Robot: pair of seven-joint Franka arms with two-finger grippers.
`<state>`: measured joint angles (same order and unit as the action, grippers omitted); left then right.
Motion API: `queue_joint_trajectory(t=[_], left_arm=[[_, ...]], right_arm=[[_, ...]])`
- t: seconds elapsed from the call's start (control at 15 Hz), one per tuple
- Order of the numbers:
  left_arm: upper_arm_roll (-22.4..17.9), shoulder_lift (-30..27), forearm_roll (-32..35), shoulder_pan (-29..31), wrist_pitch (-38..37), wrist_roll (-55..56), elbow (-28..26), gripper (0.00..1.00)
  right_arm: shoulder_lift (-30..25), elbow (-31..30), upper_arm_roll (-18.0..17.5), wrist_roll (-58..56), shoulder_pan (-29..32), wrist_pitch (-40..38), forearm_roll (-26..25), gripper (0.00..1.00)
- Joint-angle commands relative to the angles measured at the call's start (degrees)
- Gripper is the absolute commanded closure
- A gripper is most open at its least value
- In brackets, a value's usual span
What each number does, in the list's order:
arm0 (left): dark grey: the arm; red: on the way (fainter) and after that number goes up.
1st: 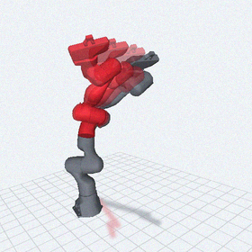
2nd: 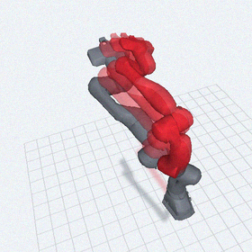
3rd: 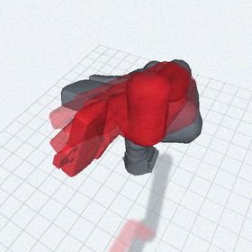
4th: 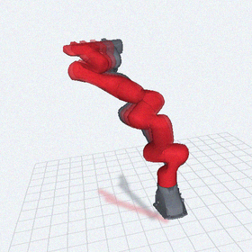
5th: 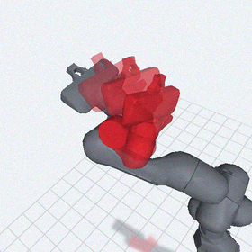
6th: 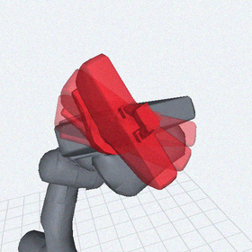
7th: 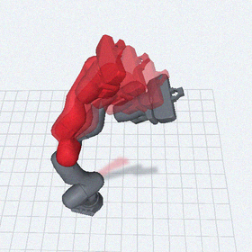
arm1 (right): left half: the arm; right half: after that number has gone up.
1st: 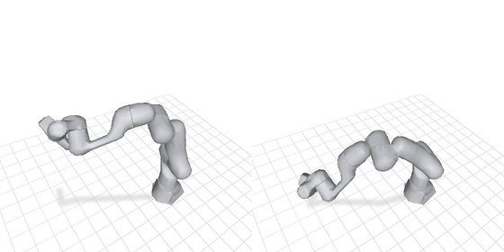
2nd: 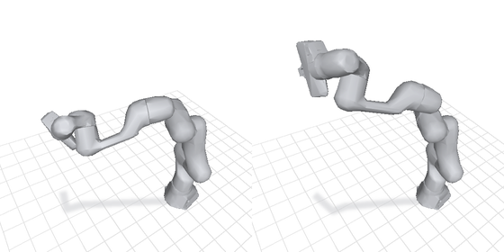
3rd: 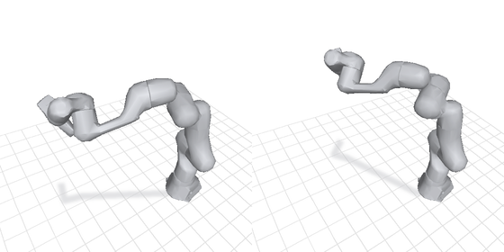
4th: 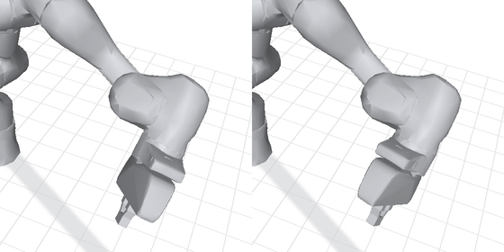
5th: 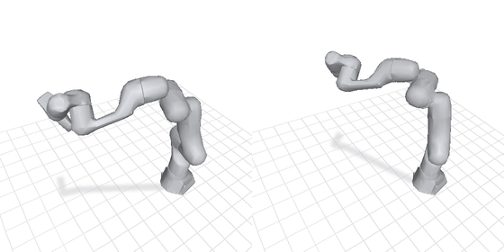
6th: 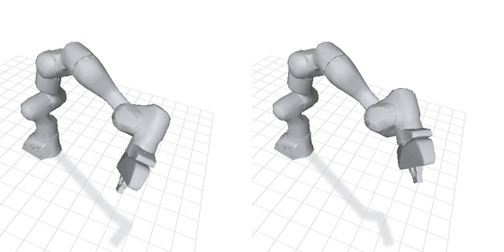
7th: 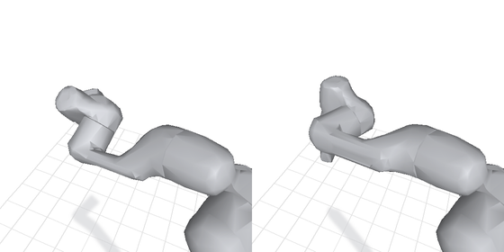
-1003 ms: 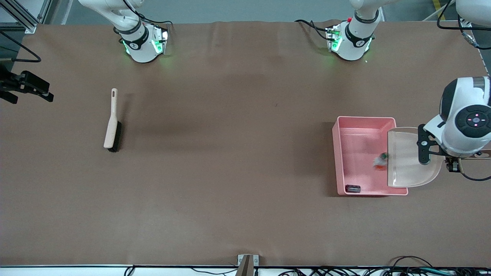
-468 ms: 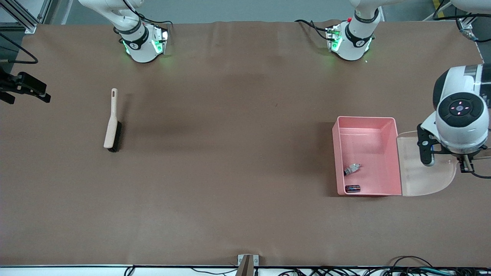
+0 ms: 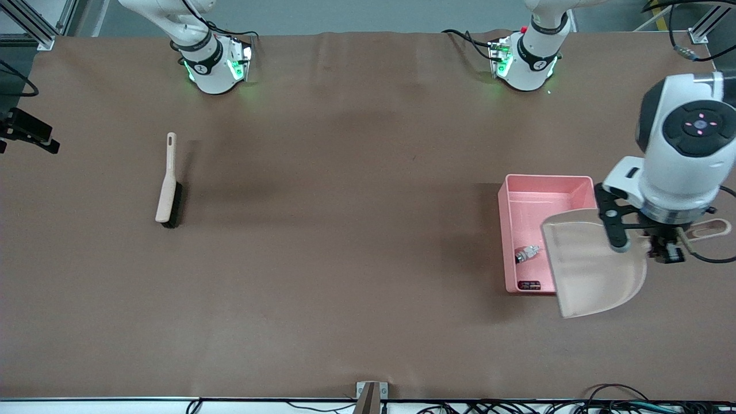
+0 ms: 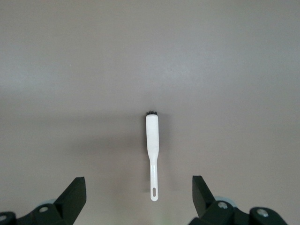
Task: Clean e-waste and dump in bin
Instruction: 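Tilt the dustpan over the pink bin with the left gripper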
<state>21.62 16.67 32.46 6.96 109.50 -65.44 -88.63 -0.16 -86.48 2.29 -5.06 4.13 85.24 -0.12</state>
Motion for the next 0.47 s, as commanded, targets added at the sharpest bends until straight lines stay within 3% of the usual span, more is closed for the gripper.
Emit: queue_joint_trajectory(t=[0.0, 0.27, 0.4], left_arm=[[2.18, 0.64, -4.83, -3.79, 0.45, 8.45, 0.48, 1.0], [9.82, 5.99, -6.0, -6.52, 2.29, 19.81, -0.05, 1.0], [10.63, 9.68, -6.44, -9.32, 5.37, 21.31, -0.57, 1.0]], right_arm=[[-1.33, -1.23, -0.44, -0.3, 0.44, -1.48, -0.67, 0.0], [-1.33, -0.79, -0.88, -0.39, -0.09, -1.13, -1.02, 0.0], [-1.42, -0.7, -1.49, -0.3, -1.13, -1.56, -2.51, 0.0]])
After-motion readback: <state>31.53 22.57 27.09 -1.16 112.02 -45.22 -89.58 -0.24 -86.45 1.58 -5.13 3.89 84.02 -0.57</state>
